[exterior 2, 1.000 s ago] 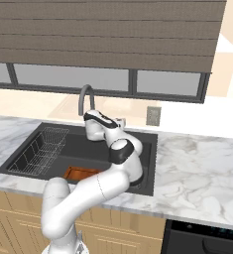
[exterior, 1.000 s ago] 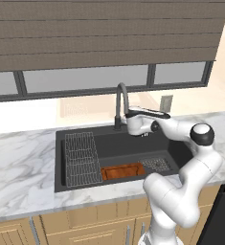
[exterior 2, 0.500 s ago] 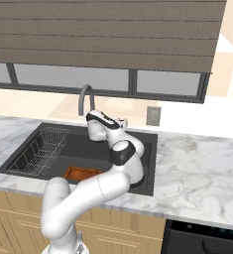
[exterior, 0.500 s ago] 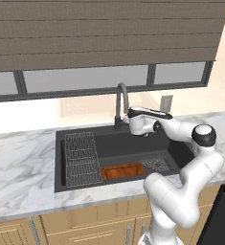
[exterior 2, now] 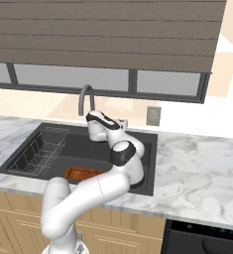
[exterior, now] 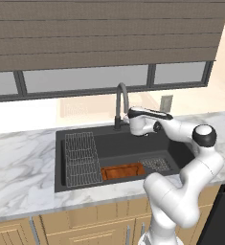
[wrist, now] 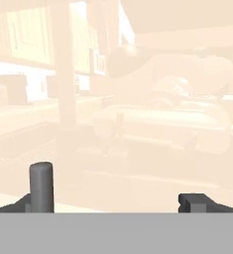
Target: Turn on the sink faucet with hot water and rinse the cutting board for ten seconds, then turn off the faucet. Push the cutting board to reach the water if necessary.
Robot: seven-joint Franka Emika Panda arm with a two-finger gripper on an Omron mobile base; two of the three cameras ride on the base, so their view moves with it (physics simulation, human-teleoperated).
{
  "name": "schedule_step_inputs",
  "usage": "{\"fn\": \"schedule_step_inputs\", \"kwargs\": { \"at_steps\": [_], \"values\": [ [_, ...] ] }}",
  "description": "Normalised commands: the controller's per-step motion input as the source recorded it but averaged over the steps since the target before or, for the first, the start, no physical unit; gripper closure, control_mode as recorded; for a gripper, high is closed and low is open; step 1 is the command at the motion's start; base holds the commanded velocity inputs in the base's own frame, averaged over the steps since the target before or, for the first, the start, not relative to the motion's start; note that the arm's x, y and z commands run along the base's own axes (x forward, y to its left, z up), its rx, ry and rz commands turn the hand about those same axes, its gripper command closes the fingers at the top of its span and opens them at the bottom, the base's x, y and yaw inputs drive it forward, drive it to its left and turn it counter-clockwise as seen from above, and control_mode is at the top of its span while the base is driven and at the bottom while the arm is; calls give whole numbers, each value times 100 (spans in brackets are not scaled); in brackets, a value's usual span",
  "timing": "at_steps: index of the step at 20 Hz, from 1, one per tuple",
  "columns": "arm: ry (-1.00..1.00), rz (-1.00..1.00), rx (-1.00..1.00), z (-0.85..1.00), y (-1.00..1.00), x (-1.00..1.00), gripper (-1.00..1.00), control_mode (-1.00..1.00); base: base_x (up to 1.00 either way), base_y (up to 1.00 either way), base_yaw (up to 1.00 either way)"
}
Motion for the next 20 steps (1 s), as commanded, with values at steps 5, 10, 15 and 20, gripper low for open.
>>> {"fn": "schedule_step_inputs", "kwargs": {
  "at_steps": [5, 10, 15, 20],
  "values": [
    [0, 0, 2, 0, -21, -10, -100, -100, 0, 0, 0],
    [0, 0, 0, 0, -22, -18, -100, -100, 0, 0, 0],
    [0, 0, 0, 0, -24, -23, -100, -100, 0, 0, 0],
    [0, 0, 0, 0, -26, -25, -100, -100, 0, 0, 0]
  ]
}}
